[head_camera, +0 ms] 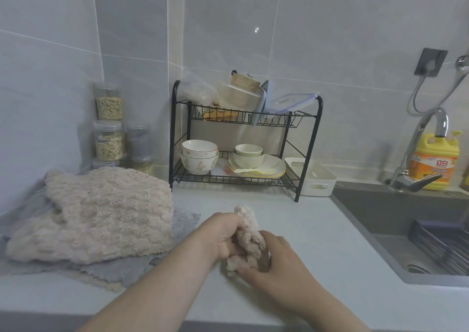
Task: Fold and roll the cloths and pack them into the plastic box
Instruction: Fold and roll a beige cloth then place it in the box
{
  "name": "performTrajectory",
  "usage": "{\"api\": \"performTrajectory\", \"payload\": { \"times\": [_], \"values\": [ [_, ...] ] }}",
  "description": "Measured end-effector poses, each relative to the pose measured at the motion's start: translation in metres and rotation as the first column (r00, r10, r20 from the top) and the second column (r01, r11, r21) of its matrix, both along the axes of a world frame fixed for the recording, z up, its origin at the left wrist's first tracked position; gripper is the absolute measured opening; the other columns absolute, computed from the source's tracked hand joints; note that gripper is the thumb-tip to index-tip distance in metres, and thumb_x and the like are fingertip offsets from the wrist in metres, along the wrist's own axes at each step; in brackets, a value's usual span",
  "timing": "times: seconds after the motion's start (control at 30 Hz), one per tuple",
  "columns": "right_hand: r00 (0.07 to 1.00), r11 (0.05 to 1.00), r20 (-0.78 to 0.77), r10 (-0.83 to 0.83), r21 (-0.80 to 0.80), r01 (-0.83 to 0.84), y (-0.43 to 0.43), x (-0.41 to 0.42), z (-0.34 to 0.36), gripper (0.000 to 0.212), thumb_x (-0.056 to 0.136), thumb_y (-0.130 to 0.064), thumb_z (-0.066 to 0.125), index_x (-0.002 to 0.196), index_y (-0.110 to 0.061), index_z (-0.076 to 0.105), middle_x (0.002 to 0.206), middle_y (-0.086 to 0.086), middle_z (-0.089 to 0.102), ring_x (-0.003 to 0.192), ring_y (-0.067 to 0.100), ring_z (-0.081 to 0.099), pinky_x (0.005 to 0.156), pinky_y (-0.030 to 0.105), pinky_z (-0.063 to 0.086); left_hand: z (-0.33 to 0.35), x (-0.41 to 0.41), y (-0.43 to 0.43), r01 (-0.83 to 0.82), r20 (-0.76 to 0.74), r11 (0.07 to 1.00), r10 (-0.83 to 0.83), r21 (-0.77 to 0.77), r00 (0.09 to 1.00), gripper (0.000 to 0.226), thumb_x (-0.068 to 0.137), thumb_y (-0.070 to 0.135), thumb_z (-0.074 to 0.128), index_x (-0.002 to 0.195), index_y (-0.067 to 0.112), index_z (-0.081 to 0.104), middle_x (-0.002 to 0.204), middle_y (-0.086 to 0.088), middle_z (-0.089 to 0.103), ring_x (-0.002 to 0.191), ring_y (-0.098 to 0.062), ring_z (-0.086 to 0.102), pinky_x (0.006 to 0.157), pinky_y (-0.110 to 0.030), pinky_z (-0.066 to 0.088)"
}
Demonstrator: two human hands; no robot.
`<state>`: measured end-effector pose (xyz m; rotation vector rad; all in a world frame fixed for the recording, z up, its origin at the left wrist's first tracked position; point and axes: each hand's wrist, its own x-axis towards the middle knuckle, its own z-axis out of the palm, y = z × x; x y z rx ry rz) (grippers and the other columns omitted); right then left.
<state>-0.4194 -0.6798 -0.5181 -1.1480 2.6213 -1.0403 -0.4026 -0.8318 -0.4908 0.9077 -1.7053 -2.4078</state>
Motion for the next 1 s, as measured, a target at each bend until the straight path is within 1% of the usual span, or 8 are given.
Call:
{"api": "performTrajectory", "payload": {
  "times": [0.27,0.33,0.4,0.5,0.57,0.77,0.87,1.0],
  "values": [
    [0.987,0.999,-0.153,-0.045,-0.002,0.046,-0.016,-0.009,-0.01,0.029,0.076,-0.021,0.054,0.105,-0.028,0.055,0.092,-0.006,0.043,0.082,0.016,0.052,0.07,0.019,0.043,0.0,0.004,0.0,-0.067,-0.009,0.943,0.068,-0.327,0.998,0.03,0.068,0.004,0.052,0.097,0.0,0.056,0.085,-0.018,0.064,0.075,-0.032,0.068,0.067,-0.047,0.06],
    [0.986,1.0,-0.166,-0.016,0.024,0.02,-0.015,-0.007,-0.01,0.023,0.077,-0.02,0.051,0.098,-0.025,0.058,0.09,-0.003,0.043,0.079,0.016,0.051,0.073,0.023,0.045,0.0,0.013,-0.003,-0.017,0.061,0.759,0.075,-0.65,0.995,0.031,0.069,0.021,0.063,0.096,0.01,0.052,0.093,-0.008,0.061,0.083,-0.025,0.063,0.064,-0.034,0.053],
    [0.98,0.997,-0.195,0.043,0.065,-0.031,-0.012,-0.009,-0.01,0.023,0.077,-0.02,0.05,0.097,-0.025,0.06,0.09,-0.001,0.045,0.08,0.016,0.05,0.075,0.022,0.044,-0.007,0.02,-0.009,0.113,0.125,0.405,0.001,-0.907,0.992,0.043,0.078,0.025,0.064,0.116,0.019,0.045,0.123,-0.007,0.049,0.108,-0.025,0.054,0.082,-0.035,0.048],
    [0.987,0.993,-0.125,0.104,0.066,-0.097,-0.006,-0.01,-0.005,0.012,0.081,-0.024,0.052,0.088,-0.023,0.062,0.086,0.002,0.05,0.086,0.013,0.05,0.076,0.018,0.042,-0.015,0.026,-0.019,0.13,0.106,0.066,-0.288,-0.989,0.952,0.059,0.088,0.022,0.061,0.142,0.031,0.038,0.157,0.007,0.021,0.142,-0.016,0.023,0.115,-0.036,0.026],
    [0.998,1.0,0.056,0.0,-0.027,0.002,-0.009,-0.009,0.0,0.019,0.088,-0.032,0.052,0.078,-0.021,0.063,0.08,0.0,0.057,0.082,0.014,0.057,0.08,0.028,0.048,-0.014,0.025,-0.025,0.19,0.192,-0.046,-0.403,-0.981,0.895,0.037,0.093,0.023,0.054,0.13,0.028,0.056,0.15,0.005,0.038,0.14,-0.014,0.031,0.114,-0.033,0.027],
    [0.954,0.969,0.189,-0.231,0.135,0.208,-0.026,-0.001,0.013,0.035,0.081,-0.045,0.06,0.059,-0.02,0.049,0.043,-0.009,0.051,0.046,0.0,0.048,0.043,0.014,0.032,-0.017,0.018,-0.048,0.348,0.326,-0.02,-0.407,-0.937,0.854,0.055,0.089,0.038,0.059,0.141,0.031,0.043,0.154,0.01,0.031,0.142,-0.006,0.026,0.116,-0.021,0.017],
    [0.959,0.952,0.133,-0.249,0.214,0.217,-0.031,0.002,0.013,0.026,0.075,-0.042,0.06,0.07,-0.021,0.047,0.065,-0.009,0.053,0.062,0.01,0.049,0.049,0.021,0.034,-0.02,0.015,-0.055,0.36,0.322,0.027,-0.389,-0.933,0.863,0.07,0.08,0.046,0.066,0.143,0.032,0.039,0.153,0.013,0.033,0.14,-0.008,0.03,0.116,-0.028,0.023],
    [0.951,0.979,0.237,-0.201,0.066,0.19,-0.032,0.001,0.012,0.026,0.068,-0.031,0.067,0.08,-0.022,0.047,0.073,-0.008,0.057,0.065,0.013,0.052,0.052,0.023,0.041,-0.008,0.017,-0.056,0.31,0.325,-0.098,-0.293,-0.946,0.899,0.099,0.063,0.056,0.075,0.147,0.036,0.026,0.143,0.009,0.038,0.136,-0.016,0.03,0.11,-0.031,0.03]
  ]
}}
